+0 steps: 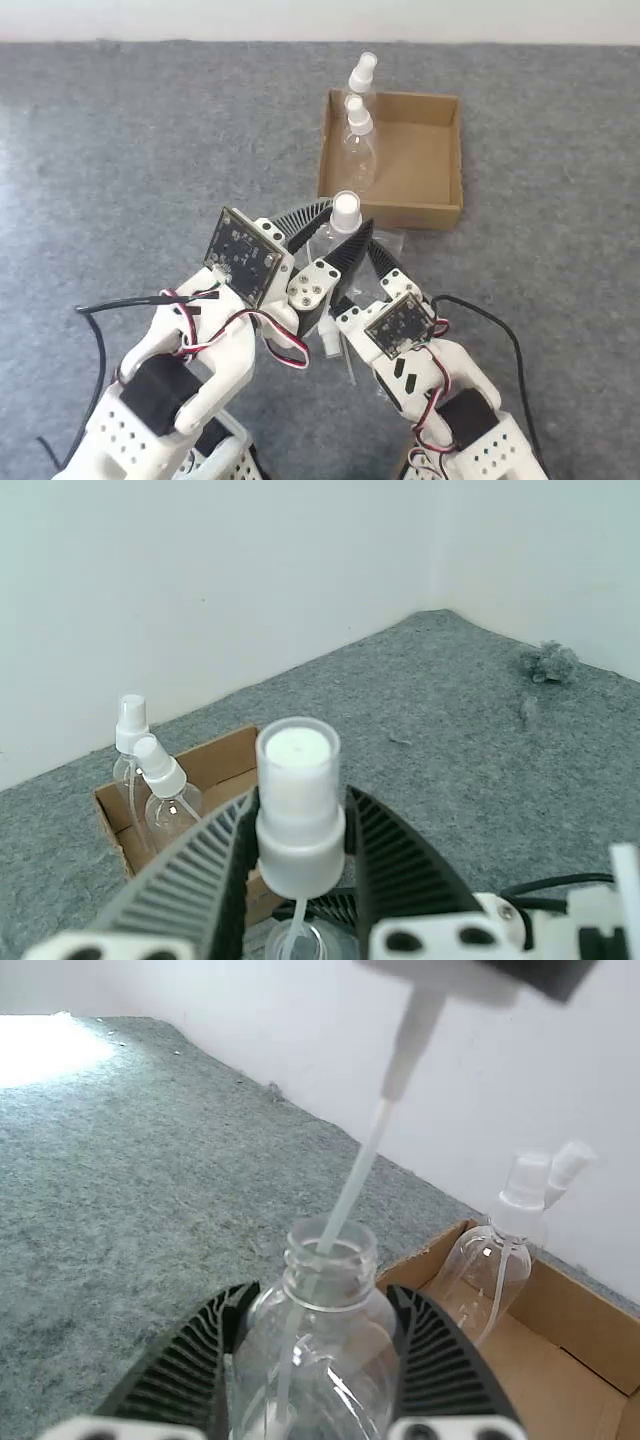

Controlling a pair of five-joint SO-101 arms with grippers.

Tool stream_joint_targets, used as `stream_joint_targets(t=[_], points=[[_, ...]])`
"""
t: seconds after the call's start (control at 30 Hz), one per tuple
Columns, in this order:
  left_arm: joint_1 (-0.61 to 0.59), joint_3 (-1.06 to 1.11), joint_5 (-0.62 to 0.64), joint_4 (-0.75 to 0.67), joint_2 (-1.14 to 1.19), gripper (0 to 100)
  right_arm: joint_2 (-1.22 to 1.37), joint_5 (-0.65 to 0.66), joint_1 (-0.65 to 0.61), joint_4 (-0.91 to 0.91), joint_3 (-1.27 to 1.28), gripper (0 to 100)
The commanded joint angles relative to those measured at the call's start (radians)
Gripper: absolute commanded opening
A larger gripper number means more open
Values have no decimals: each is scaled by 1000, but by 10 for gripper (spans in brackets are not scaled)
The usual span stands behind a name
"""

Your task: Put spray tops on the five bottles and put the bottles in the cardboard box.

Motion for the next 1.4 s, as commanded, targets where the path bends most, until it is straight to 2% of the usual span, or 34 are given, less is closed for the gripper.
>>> stream_joint_targets(t=[0.0, 0.23, 0.43, 0.73, 0.9, 1.0, 1.1, 1.37], points=[[-2, 24, 0, -34, -11, 13, -13, 6, 39, -7, 21, 51], [-2, 53, -2, -46, -3, 13, -13, 6, 39, -1, 15, 51], [-2, 137, -2, -137, -3, 13, -13, 6, 39, 1, 14, 51], [-2, 174, 0, -146, -3, 13, -13, 8, 42, 1, 14, 51], [-2, 194, 0, -147, -3, 13, -13, 6, 91, -5, 12, 51], [-2, 236, 0, -198, -3, 13, -13, 6, 91, -1, 12, 51], [-2, 268, 2, -238, -3, 49, -13, 6, 91, -1, 12, 51], [-8, 275, 69, -238, -11, 161, -13, 6, 94, 1, 12, 51]])
